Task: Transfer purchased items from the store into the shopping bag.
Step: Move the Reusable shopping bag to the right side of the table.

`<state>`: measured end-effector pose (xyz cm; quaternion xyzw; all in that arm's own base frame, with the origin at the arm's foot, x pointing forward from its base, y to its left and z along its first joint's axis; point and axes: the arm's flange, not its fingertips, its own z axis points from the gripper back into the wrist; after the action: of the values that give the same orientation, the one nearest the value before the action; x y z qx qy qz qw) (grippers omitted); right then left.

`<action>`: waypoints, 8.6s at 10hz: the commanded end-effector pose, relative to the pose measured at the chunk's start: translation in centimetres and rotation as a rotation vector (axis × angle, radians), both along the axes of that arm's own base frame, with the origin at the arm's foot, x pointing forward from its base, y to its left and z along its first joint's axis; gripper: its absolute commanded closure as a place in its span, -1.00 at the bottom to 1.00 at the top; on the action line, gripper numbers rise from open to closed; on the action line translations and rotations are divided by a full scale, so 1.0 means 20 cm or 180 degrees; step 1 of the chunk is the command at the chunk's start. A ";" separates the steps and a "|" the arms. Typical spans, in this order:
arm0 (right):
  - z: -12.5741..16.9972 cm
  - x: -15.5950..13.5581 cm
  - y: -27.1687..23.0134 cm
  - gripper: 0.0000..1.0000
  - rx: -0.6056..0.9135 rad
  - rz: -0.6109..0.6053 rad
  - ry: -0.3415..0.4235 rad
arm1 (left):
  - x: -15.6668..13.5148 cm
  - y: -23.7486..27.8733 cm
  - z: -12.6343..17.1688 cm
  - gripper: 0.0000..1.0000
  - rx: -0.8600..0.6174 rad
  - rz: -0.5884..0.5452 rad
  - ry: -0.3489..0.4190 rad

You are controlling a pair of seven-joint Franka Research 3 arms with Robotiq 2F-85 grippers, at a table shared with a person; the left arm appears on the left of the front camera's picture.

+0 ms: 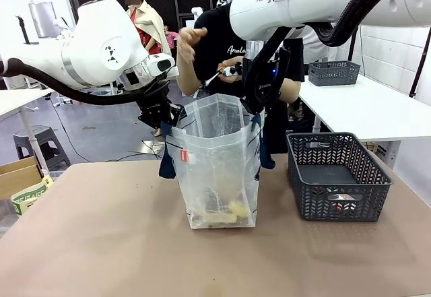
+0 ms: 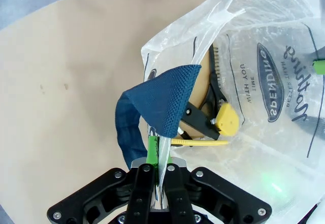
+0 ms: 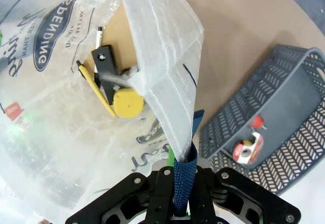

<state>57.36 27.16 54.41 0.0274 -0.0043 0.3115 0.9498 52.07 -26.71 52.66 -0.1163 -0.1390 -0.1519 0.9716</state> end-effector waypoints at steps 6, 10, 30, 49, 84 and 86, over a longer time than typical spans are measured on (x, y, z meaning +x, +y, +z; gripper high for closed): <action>0.00 0.00 0.00 1.00 -0.0009 -0.0004 -0.0017 | 0.00 0.01 0.00 1.00 -0.0005 0.0012 -0.0007; 0.00 0.00 0.00 1.00 -0.0009 -0.0004 -0.0017 | 0.00 0.01 0.00 1.00 -0.0005 0.0012 -0.0007; 0.00 0.00 0.00 1.00 -0.0009 -0.0004 -0.0017 | 0.00 0.01 0.00 1.00 -0.0005 0.0012 -0.0007; 0.00 0.00 0.00 1.00 -0.0009 -0.0004 -0.0017 | 0.00 0.01 0.00 1.00 -0.0005 0.0012 -0.0007; 0.00 0.00 0.00 1.00 -0.0009 -0.0004 -0.0017 | 0.00 0.01 0.00 1.00 -0.0005 0.0012 -0.0007; 0.00 0.00 0.00 1.00 -0.0009 -0.0004 -0.0017 | 0.00 0.01 0.00 1.00 -0.0005 0.0012 -0.0007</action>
<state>57.36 27.16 54.39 0.0274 -0.0041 0.3115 0.9498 52.08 -26.71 52.65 -0.1163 -0.1389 -0.1519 0.9717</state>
